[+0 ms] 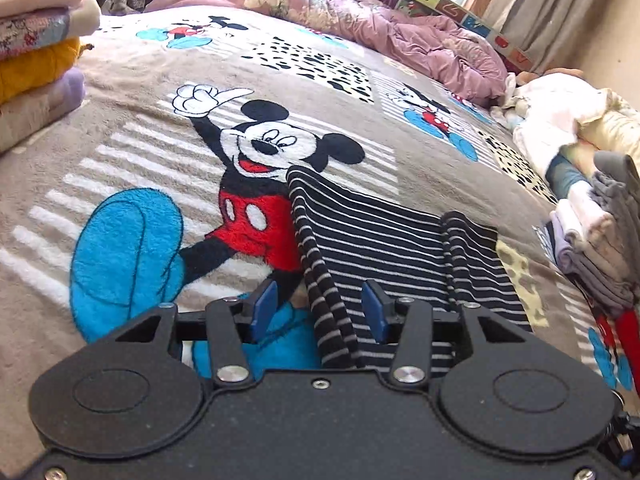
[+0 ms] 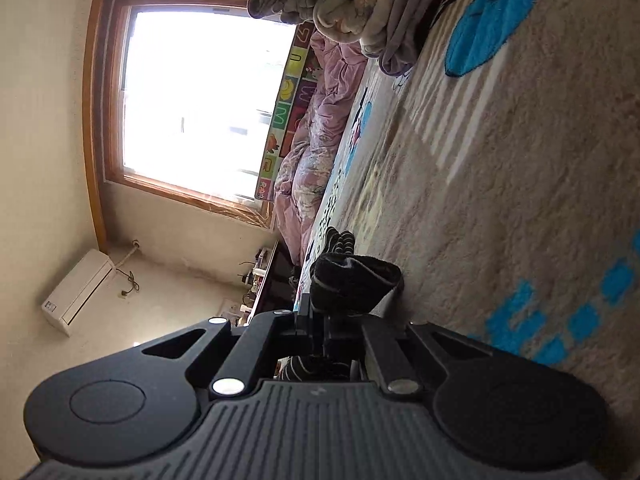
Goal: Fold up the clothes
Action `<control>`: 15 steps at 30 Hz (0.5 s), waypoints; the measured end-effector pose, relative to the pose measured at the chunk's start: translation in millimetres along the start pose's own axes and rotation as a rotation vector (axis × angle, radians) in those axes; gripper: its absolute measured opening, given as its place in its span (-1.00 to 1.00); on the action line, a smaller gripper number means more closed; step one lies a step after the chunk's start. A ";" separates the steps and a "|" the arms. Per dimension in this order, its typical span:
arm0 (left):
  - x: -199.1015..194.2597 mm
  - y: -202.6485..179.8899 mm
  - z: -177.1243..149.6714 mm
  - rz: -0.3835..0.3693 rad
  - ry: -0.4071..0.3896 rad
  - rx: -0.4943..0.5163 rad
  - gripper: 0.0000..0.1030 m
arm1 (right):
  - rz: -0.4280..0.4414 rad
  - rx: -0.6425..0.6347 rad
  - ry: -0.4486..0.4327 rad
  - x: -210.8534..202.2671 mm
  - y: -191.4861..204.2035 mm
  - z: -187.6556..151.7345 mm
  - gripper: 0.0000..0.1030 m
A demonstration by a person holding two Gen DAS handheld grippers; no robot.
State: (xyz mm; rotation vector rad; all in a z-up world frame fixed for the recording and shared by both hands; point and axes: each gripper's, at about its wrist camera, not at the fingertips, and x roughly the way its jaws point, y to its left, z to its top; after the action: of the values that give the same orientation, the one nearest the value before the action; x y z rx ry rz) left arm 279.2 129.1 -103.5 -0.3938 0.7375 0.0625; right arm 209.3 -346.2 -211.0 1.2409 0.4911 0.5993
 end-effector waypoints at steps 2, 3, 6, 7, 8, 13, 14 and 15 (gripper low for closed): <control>13.6 -4.5 4.6 0.031 0.002 0.019 -0.34 | 0.023 -0.007 0.003 1.3 2.7 2.7 -0.86; 19.1 -7.6 6.2 0.045 0.003 0.036 -0.53 | 0.037 -0.012 0.004 2.0 4.2 3.7 -0.86; 27.2 -21.8 6.9 0.080 -0.002 0.108 -0.91 | 0.101 -0.031 0.005 3.4 12.7 7.4 -0.86; 25.2 -30.1 6.7 0.085 -0.014 0.141 -0.91 | 0.132 -0.033 0.003 2.9 15.9 9.2 -0.86; 23.3 -39.1 6.3 0.091 -0.026 0.176 -0.91 | 0.168 -0.031 -0.001 1.9 18.5 11.0 -0.86; 25.6 -86.1 2.4 0.112 -0.043 0.355 -0.91 | 0.330 -0.024 -0.023 -9.1 31.6 21.0 -0.86; 30.1 -92.7 0.9 0.125 -0.037 0.389 -0.91 | 0.346 -0.015 -0.031 -11.4 31.3 23.0 -0.86; 36.2 -97.2 -0.9 0.123 -0.021 0.414 -0.91 | 0.353 0.000 -0.042 -13.7 29.1 24.8 -0.86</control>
State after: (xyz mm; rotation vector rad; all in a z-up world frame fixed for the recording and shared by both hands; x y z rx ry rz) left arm 324.2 35.9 -96.5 0.0477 0.7323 0.0284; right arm 210.6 -367.1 -176.1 1.3477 0.2369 0.8683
